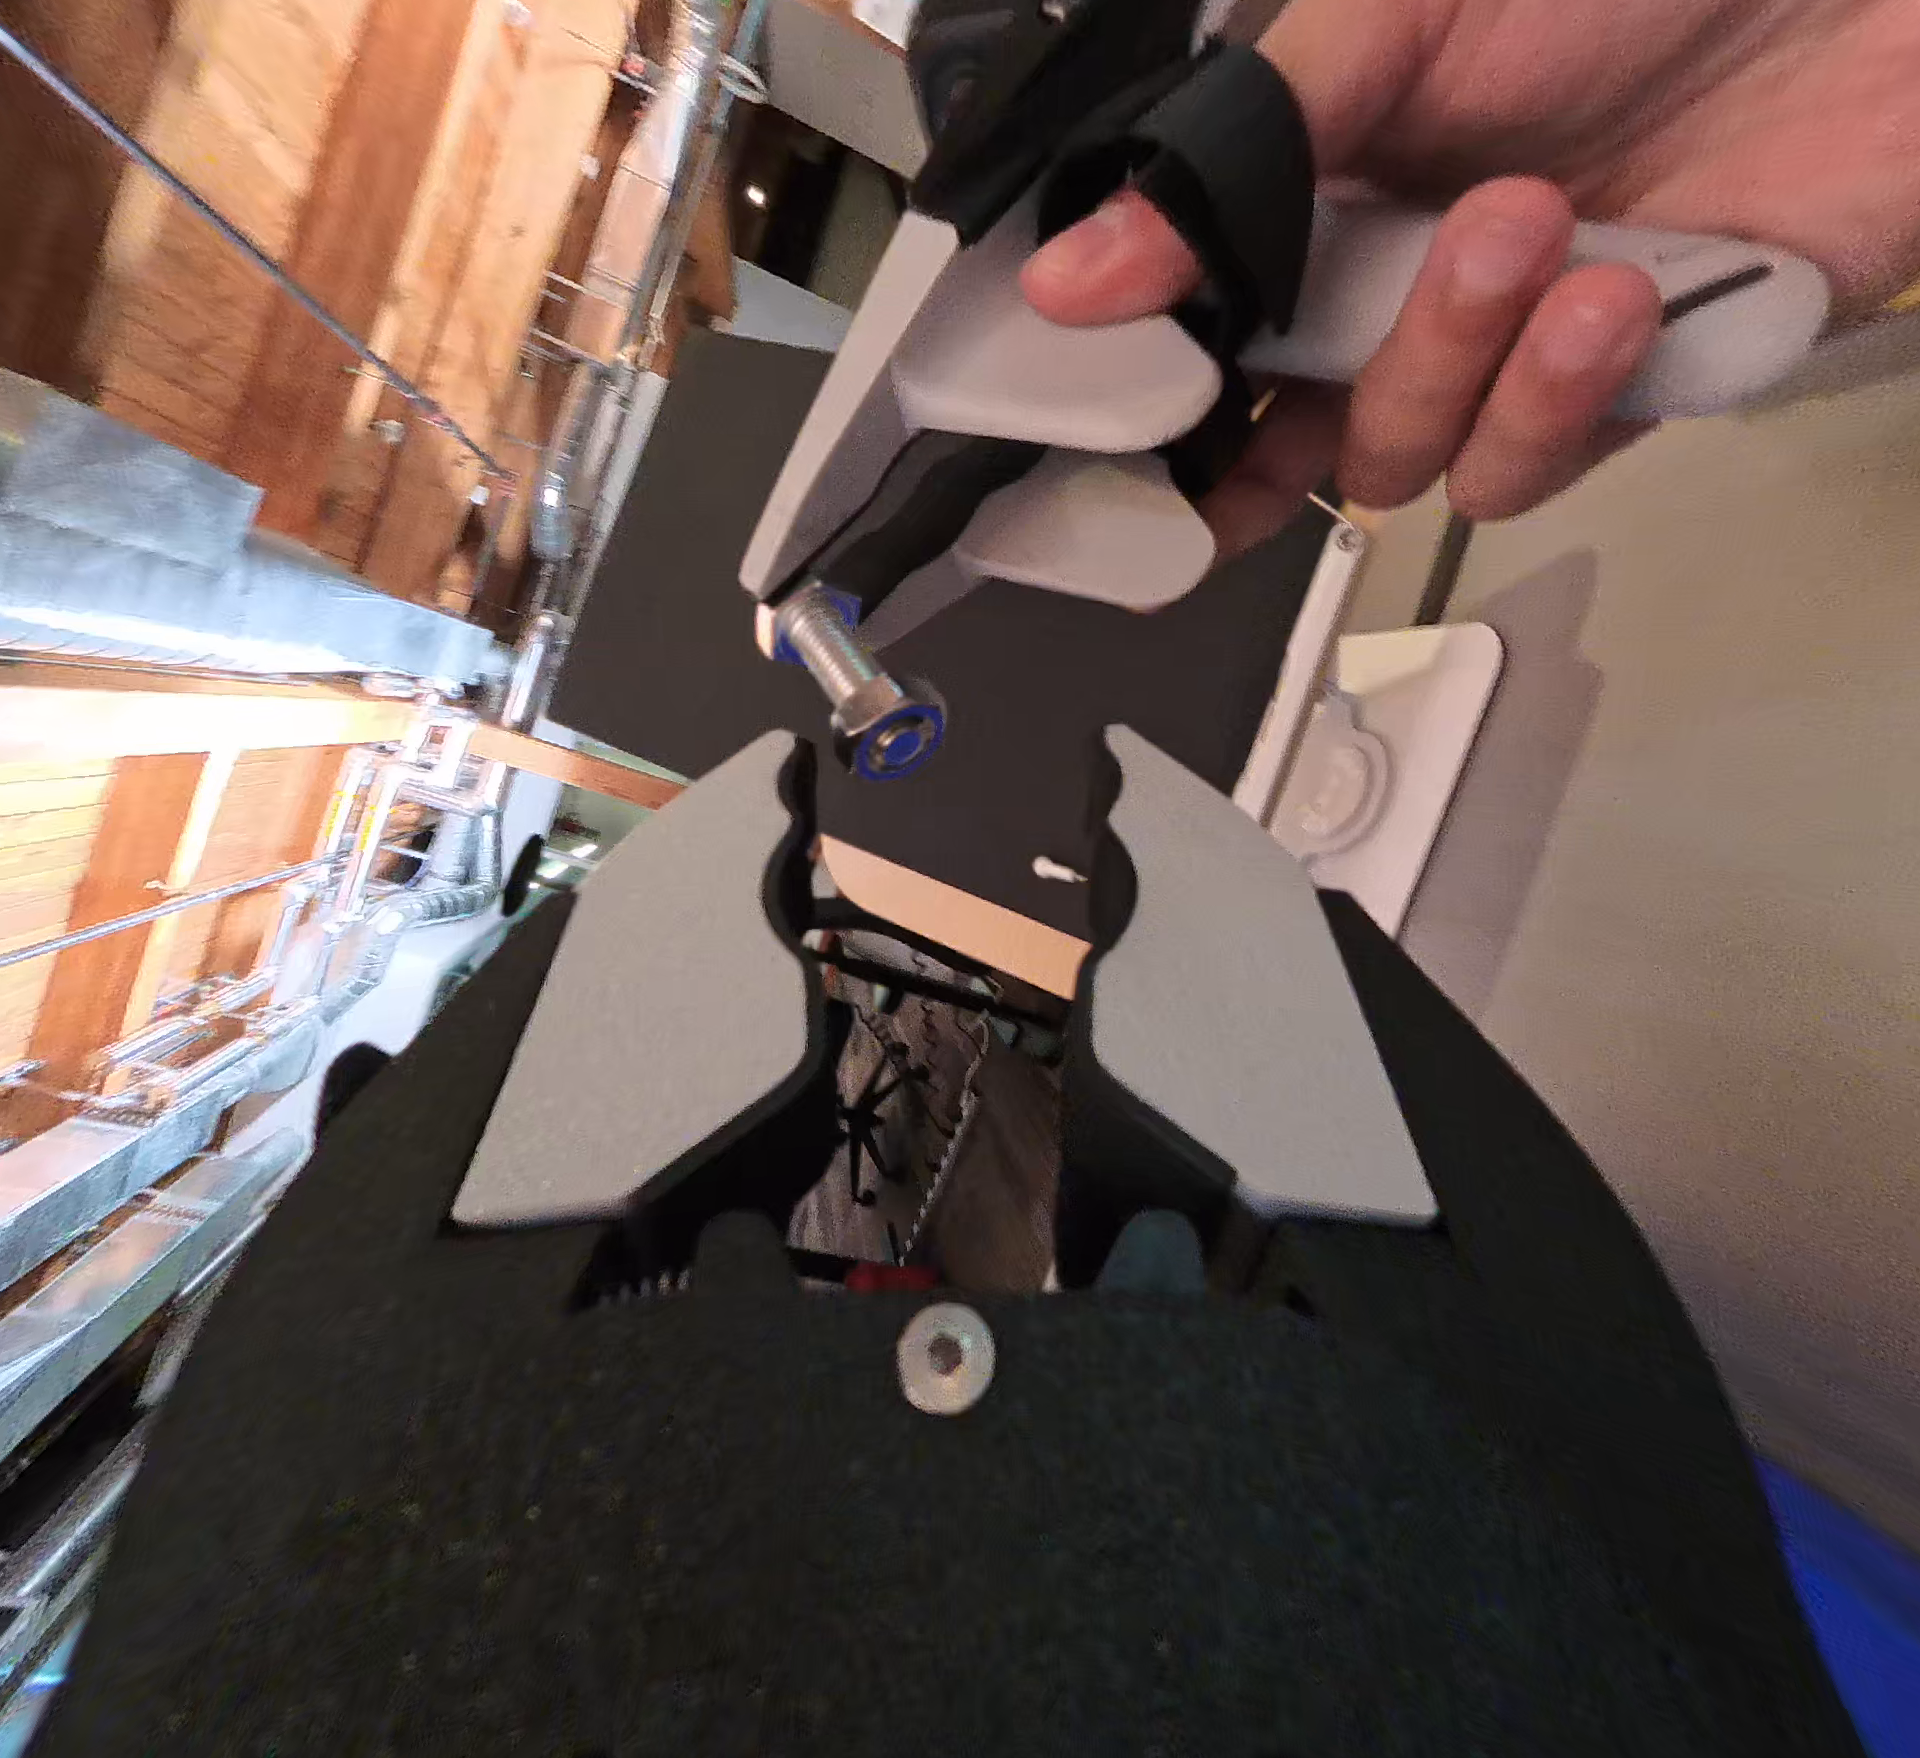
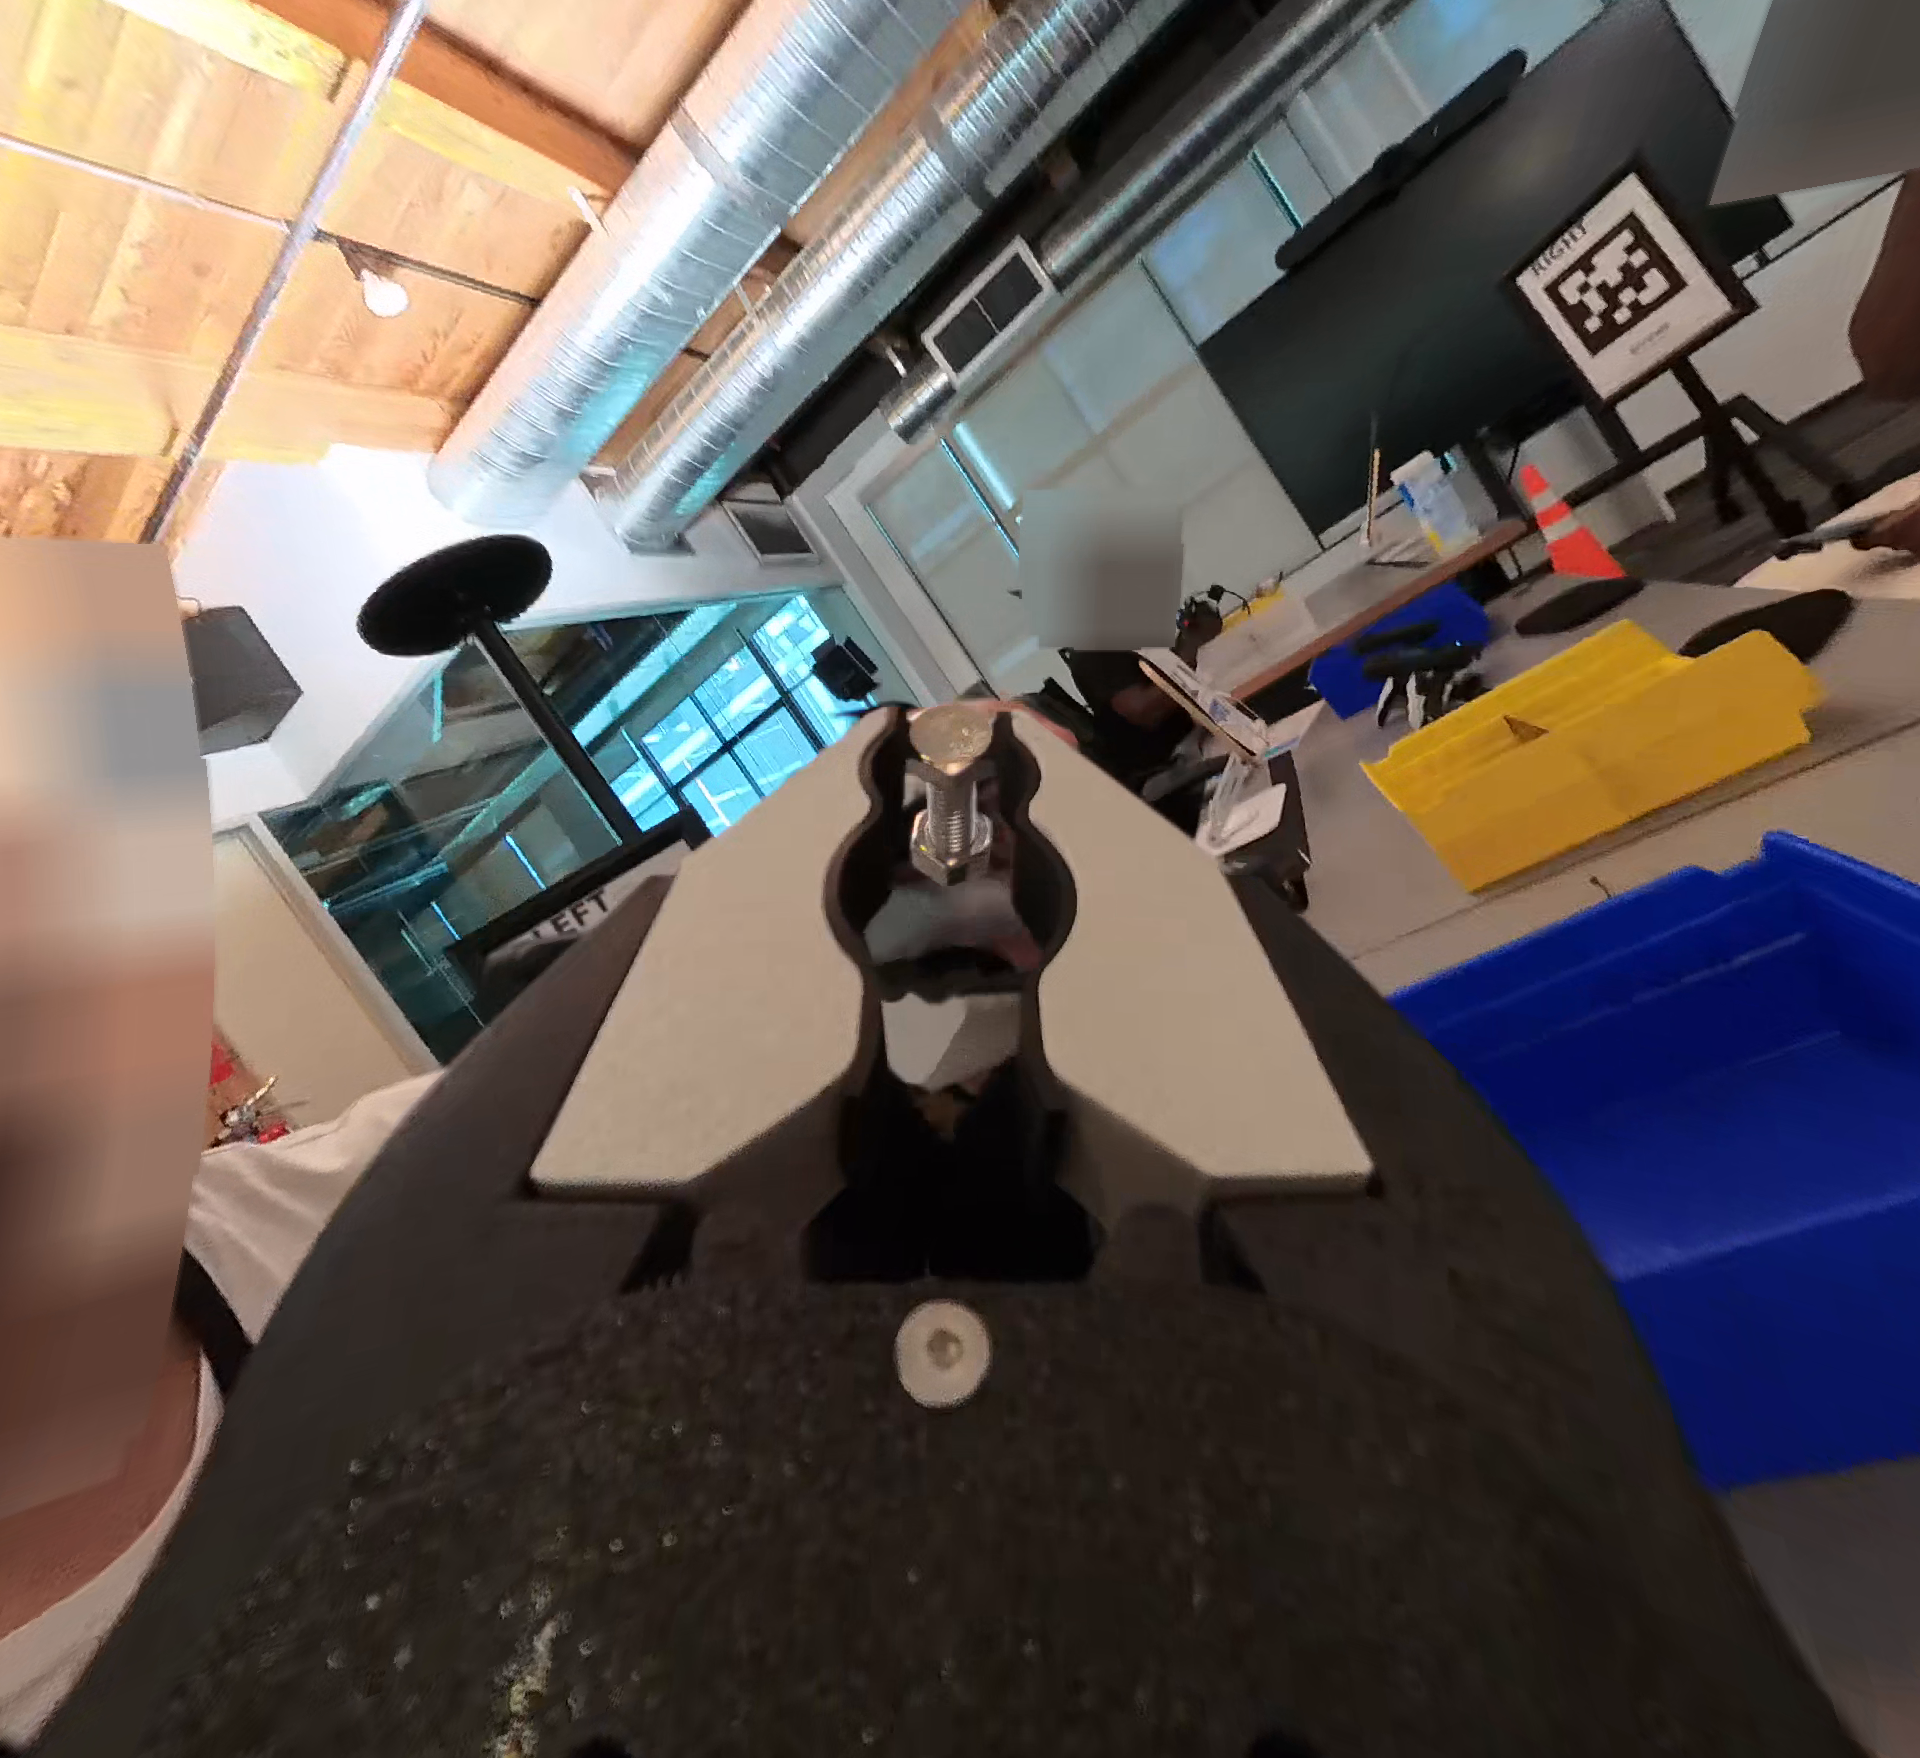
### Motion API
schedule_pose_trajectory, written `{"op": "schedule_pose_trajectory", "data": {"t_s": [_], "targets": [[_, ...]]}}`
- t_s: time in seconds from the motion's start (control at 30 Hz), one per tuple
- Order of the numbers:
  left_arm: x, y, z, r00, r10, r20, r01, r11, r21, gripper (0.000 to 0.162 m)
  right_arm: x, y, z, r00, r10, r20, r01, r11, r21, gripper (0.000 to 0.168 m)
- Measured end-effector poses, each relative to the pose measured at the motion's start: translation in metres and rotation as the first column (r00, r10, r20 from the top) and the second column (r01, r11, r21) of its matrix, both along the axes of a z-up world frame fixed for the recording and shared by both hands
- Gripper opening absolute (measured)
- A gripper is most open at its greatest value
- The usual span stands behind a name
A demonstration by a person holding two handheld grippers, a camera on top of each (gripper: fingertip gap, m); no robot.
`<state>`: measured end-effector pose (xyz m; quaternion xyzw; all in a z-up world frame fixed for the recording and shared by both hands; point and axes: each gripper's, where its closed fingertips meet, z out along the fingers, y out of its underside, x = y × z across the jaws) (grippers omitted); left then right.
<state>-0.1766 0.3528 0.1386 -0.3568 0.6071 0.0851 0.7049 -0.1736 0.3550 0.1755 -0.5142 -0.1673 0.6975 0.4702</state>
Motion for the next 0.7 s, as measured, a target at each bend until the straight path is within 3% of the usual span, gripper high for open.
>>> {"op": "schedule_pose_trajectory", "data": {"t_s": [0.1,0.23,0.33,0.43,0.53,0.63,0.7], "targets": [[-0.003,-0.004,0.017,0.993,-0.010,0.119,0.000,0.997,0.083,0.021,-0.006,-0.005,0.002,1.000,0.016,-0.004,-0.016,1.000,0.004,0.016],[-0.001,-0.014,0.022,0.987,-0.092,0.131,0.093,0.996,0.004,0.019,-0.004,-0.013,0.007,0.998,0.057,-0.015,-0.057,0.998,0.018,0.016],[0.001,-0.021,0.017,0.975,-0.206,0.087,0.219,0.959,-0.179,0.019,-0.002,-0.021,0.001,0.992,0.106,0.071,-0.109,0.993,0.042,0.016],[0.002,-0.035,0.011,0.932,-0.347,0.100,0.354,0.823,-0.445,0.019,0.001,-0.032,-0.007,0.972,0.145,0.184,-0.160,0.985,0.068,0.016],[0.002,-0.048,0.008,0.877,-0.457,0.148,0.441,0.644,-0.625,0.019,0.002,-0.044,-0.013,0.951,0.130,0.282,-0.176,0.974,0.144,0.017],[0.000,-0.058,0.012,0.826,-0.512,0.238,0.473,0.398,-0.786,0.019,0.000,-0.051,-0.020,0.920,0.056,0.387,-0.165,0.953,0.253,0.017],[0.000,-0.058,0.020,0.805,-0.493,0.331,0.488,0.231,-0.842,0.019,0.000,-0.049,-0.017,0.909,-0.074,0.411,-0.092,0.925,0.368,0.017]]}}
